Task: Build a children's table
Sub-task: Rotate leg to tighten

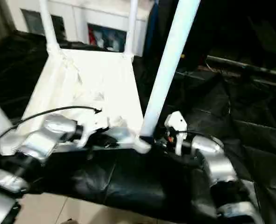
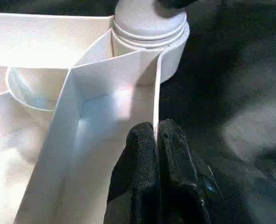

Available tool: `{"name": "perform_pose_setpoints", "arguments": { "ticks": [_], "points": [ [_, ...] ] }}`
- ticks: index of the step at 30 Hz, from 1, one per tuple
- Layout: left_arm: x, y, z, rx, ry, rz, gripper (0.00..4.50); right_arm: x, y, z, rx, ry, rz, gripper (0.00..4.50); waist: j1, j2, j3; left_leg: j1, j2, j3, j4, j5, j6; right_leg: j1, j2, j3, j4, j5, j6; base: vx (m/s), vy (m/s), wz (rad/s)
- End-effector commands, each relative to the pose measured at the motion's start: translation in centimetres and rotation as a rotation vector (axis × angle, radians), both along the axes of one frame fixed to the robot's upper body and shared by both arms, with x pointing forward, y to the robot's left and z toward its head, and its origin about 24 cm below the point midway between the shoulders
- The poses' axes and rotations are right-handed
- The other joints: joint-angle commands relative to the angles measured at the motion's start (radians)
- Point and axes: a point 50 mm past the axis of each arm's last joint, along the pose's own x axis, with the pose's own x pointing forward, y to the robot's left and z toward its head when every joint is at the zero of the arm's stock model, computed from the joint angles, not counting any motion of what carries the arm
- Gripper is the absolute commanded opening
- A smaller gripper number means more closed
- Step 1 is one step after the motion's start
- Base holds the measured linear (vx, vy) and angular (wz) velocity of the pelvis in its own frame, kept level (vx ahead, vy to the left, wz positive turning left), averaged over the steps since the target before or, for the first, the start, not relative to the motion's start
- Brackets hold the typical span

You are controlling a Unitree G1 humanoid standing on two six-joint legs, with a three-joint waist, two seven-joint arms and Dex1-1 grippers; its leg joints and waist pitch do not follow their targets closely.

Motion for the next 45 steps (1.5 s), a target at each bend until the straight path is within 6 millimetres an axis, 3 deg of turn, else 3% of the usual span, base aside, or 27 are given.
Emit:
{"name": "perform_pose_setpoints", "arguments": {
  "ticks": [1, 2, 5, 6, 7, 8, 9, 10, 11, 12, 13, 15, 17, 20, 23, 24, 26, 28, 29, 30, 32, 33, 36, 40, 42, 45],
  "points": [
    [0.1, -1.9, -1.0, 0.017, -0.005, 0.054, 0.0, -0.1, 0.0, -2.5, -0.024, 0.124, -0.218, 1.93, -0.006, 0.013, -0.038, 0.01, -0.005, 0.005, -0.068, -0.434, -0.014, 0.021, -0.03, 0.018, -0.091, -0.514, -0.123, -0.057, 0.002, -0.02],
    [0.1, -2.7, -1.2, 0.019, -0.015, 0.068, 0.0, 0.1, 0.4, -2.9, -0.003, 0.149, -0.286, 1.93, -0.008, 0.025, -0.039, 0.009, -0.008, -0.003, -0.07, -0.453, -0.025, 0.023, -0.033, 0.013, -0.097, -0.566, -0.097, -0.054, 0.01, -0.06],
    [0.0, -4.6, -1.4, 0.016, -0.03, 0.079, 0.0, 0.4, 2.0, -3.2, 0.012, 0.171, -0.356, 1.93, -0.021, 0.018, -0.039, 0.003, -0.009, -0.009, -0.072, -0.479, -0.021, 0.026, -0.031, 0.001, -0.11, -0.603, -0.067, -0.035, 0.012, -0.05],
    [0.0, -5.3, -1.5, 0.014, -0.036, 0.075, 0.0, 0.5, 2.9, -3.1, 0.013, 0.167, -0.353, 1.93, -0.026, 0.019, -0.036, 0.015, -0.015, -0.008, -0.064, -0.511, -0.009, 0.013, -0.03, -0.004, -0.126, -0.65, -0.05, 0.0, 0.0, 0.0],
    [-0.1, -6.0, -1.5, 0.011, -0.044, 0.065, 0.0, 0.6, 4.1, -3.0, 0.012, 0.155, -0.331, 1.93, -0.028, 0.021, -0.034, 0.02, -0.015, -0.01, -0.063, -0.525, -0.008, 0.009, -0.03, -0.009, -0.131, -0.668, -0.046, 0.0, 0.0, 0.0],
    [-0.1, -6.1, -1.5, 0.011, -0.045, 0.063, 0.0, 0.6, 4.3, -2.9, 0.012, 0.152, -0.325, 1.93, -0.033, 0.023, -0.034, 0.019, -0.016, -0.014, -0.063, -0.539, -0.005, 0.014, -0.031, -0.018, -0.139, -0.69, -0.034, 0.0, 0.0, 0.0],
    [-0.2, -6.9, -1.5, 0.008, -0.052, 0.043, 0.0, 0.6, 6.0, -2.4, -0.005, 0.104, -0.258, 1.93, -0.034, 0.041, -0.033, 0.019, -0.015, -0.019, -0.067, -0.552, -0.007, 0.017, -0.032, -0.022, -0.141, -0.686, -0.034, 0.0, 0.0, 0.0],
    [-0.2, -7.0, -1.4, 0.008, -0.055, 0.035, 0.0, 0.5, 6.5, -2.1, -0.025, 0.07, -0.209, 1.93, -0.041, 0.042, -0.032, 0.02, -0.008, -0.028, -0.075, -0.594, -0.005, 0.03, -0.031, -0.041, -0.15, -0.65, -0.036, 0.0, 0.0, 0.0],
    [-0.2, -7.0, -1.4, 0.009, -0.056, 0.024, 0.0, 0.4, 6.9, -1.9, -0.032, 0.043, -0.159, 1.93, -0.041, 0.042, -0.032, 0.02, -0.008, -0.028, -0.075, -0.594, -0.005, 0.03, -0.031, -0.041, -0.15, -0.65, -0.036, -0.024, 0.052, -0.09],
    [-0.2, -7.0, -1.4, 0.012, -0.056, 0.014, 0.0, 0.4, 7.1, -1.7, -0.031, 0.028, -0.138, 2.28, -0.047, 0.042, -0.034, 0.017, -0.003, -0.032, -0.083, -0.602, 0.005, 0.047, -0.038, -0.049, -0.149, -0.596, -0.05, -0.024, 0.052, -0.09],
    [-0.3, -6.8, -1.5, 0.014, -0.056, 0.006, 0.0, 0.5, 6.9, -1.6, -0.003, 0.035, -0.144, 2.63, -0.046, 0.04, -0.034, 0.016, -0.003, -0.031, -0.085, -0.595, 0.008, 0.047, -0.041, -0.046, -0.148, -0.584, -0.056, 0.0, 0.0, 0.0],
    [-0.4, -6.2, -1.6, 0.018, -0.048, -0.015, 0.0, 0.6, 6.2, -1.1, 0.016, 0.008, -0.139, 2.83, -0.043, 0.039, -0.032, 0.017, -0.007, -0.026, -0.082, -0.57, 0.016, 0.038, -0.047, -0.038, -0.148, -0.595, -0.07, 0.0, 0.0, 0.0],
    [-0.5, -5.3, -1.7, 0.022, -0.03, -0.043, 0.0, 0.6, 5.1, -0.6, -0.009, -0.032, -0.106, 3.08, -0.041, 0.036, -0.036, 0.011, -0.006, -0.025, -0.084, -0.546, 0.019, 0.043, -0.048, -0.032, -0.14, -0.573, -0.078, 0.0, 0.0, 0.0],
    [-0.8, -4.1, -1.7, 0.015, -0.004, -0.091, 0.0, 0.2, 3.4, -0.1, -0.01, -0.044, -0.023, 3.19, -0.032, 0.033, -0.038, 0.005, -0.002, -0.014, -0.085, -0.493, 0.039, 0.04, -0.047, -0.014, -0.123, -0.49, -0.12, 0.0, 0.0, 0.0],
    [-1.2, -2.0, -1.3, 0.011, 0.031, -0.167, 0.0, -0.6, 0.7, 0.7, -0.053, -0.049, 0.133, 3.19, -0.021, 0.029, -0.042, -0.001, 0.001, -0.007, -0.084, -0.432, 0.053, 0.047, -0.044, -0.003, -0.106, -0.399, -0.155, 0.0, 0.0, 0.0],
    [-1.3, -1.8, -1.2, 0.013, 0.037, -0.171, 0.0, -0.6, 0.5, 0.8, -0.055, -0.047, 0.146, 3.19, -0.016, 0.028, -0.042, 0.002, 0.001, 0.003, -0.079, -0.412, 0.067, 0.039, -0.043, 0.004, -0.099, -0.379, -0.174, 0.0, 0.0, 0.0],
    [-1.5, -1.0, -1.0, 0.011, 0.056, -0.205, 0.0, -0.9, -0.2, 1.2, -0.046, -0.034, 0.197, 3.19, -0.006, 0.025, -0.048, 0.007, 0.002, 0.01, -0.071, -0.362, 0.071, 0.035, -0.044, 0.011, -0.088, -0.318, -0.204, 0.062, -0.048, 0.15],
    [-2.1, 0.1, -0.5, 0.009, 0.115, -0.282, 0.0, -1.4, -0.8, 1.6, -0.058, -0.017, 0.301, 3.19, 0.007, 0.021, -0.051, 0.0, 0.003, 0.019, -0.062, -0.283, 0.088, 0.038, -0.037, 0.019, -0.063, -0.21, -0.235, 0.064, -0.052, 0.14],
    [-2.1, 0.2, -0.5, 0.009, 0.117, -0.284, 0.0, -1.4, -0.8, 1.6, -0.059, -0.016, 0.304, 3.19, 0.007, 0.021, -0.051, 0.0, 0.003, 0.019, -0.062, -0.283, 0.088, 0.038, -0.037, 0.019, -0.063, -0.21, -0.235, 0.063, -0.042, 0.06],
    [-2.4, 0.6, -0.3, 0.011, 0.146, -0.309, 0.0, -1.5, -0.9, 1.6, -0.072, -0.003, 0.345, 3.19, 0.015, 0.024, -0.056, -0.004, 0.003, 0.02, -0.06, -0.216, 0.096, 0.043, -0.037, 0.023, -0.047, -0.135, -0.253, 0.063, -0.042, 0.06],
    [-2.6, 0.9, -0.1, 0.018, 0.16, -0.326, 0.0, -1.7, -0.9, 1.5, -0.082, 0.011, 0.381, 3.19, 0.02, 0.027, -0.055, -0.012, 0.002, 0.019, -0.057, -0.161, 0.095, 0.048, -0.032, 0.025, -0.037, -0.067, -0.262, 0.028, -0.015, -0.01],
    [-2.6, 1.1, 0.0, 0.021, 0.167, -0.334, 0.0, -1.8, -0.9, 1.5, -0.092, 0.023, 0.411, 3.19, 0.025, 0.026, -0.054, -0.006, 0.004, 0.022, -0.055, -0.166, 0.089, 0.045, -0.031, 0.026, -0.037, -0.063, -0.263, 0.0, 0.0, 0.0],
    [-2.6, 1.4, 0.2, 0.023, 0.17, -0.338, 0.0, -2.0, -0.8, 1.4, -0.127, 0.025, 0.458, 3.19, 0.028, 0.024, -0.055, -0.004, 0.001, 0.024, -0.053, -0.16, 0.083, 0.049, -0.028, 0.026, -0.033, -0.041, -0.269, 0.0, 0.0, 0.0],
    [-2.5, 1.7, 0.4, 0.025, 0.166, -0.331, 0.0, -2.0, -0.6, 1.4, -0.114, 0.031, 0.472, 3.19, 0.027, 0.026, -0.05, -0.003, 0.003, 0.023, -0.059, -0.222, 0.057, 0.046, -0.03, 0.027, -0.044, -0.155, -0.24, 0.0, 0.0, 0.0],
    [-2.5, 1.8, 0.5, 0.022, 0.164, -0.326, 0.0, -1.9, -0.5, 1.5, -0.091, 0.031, 0.469, 2.94, 0.027, 0.026, -0.049, -0.001, 0.003, 0.021, -0.061, -0.254, 0.041, 0.044, -0.031, 0.027, -0.049, -0.211, -0.223, 0.0, 0.0, 0.0],
    [-2.4, 1.8, 0.5, 0.011, 0.157, -0.314, 0.0, -2.1, -0.4, 1.5, -0.049, 0.045, 0.468, 2.69, 0.027, 0.026, -0.05, 0.0, 0.003, 0.02, -0.061, -0.252, 0.036, 0.044, -0.03, 0.028, -0.049, -0.209, -0.219, 0.0, 0.0, 0.0]
  ]
}}
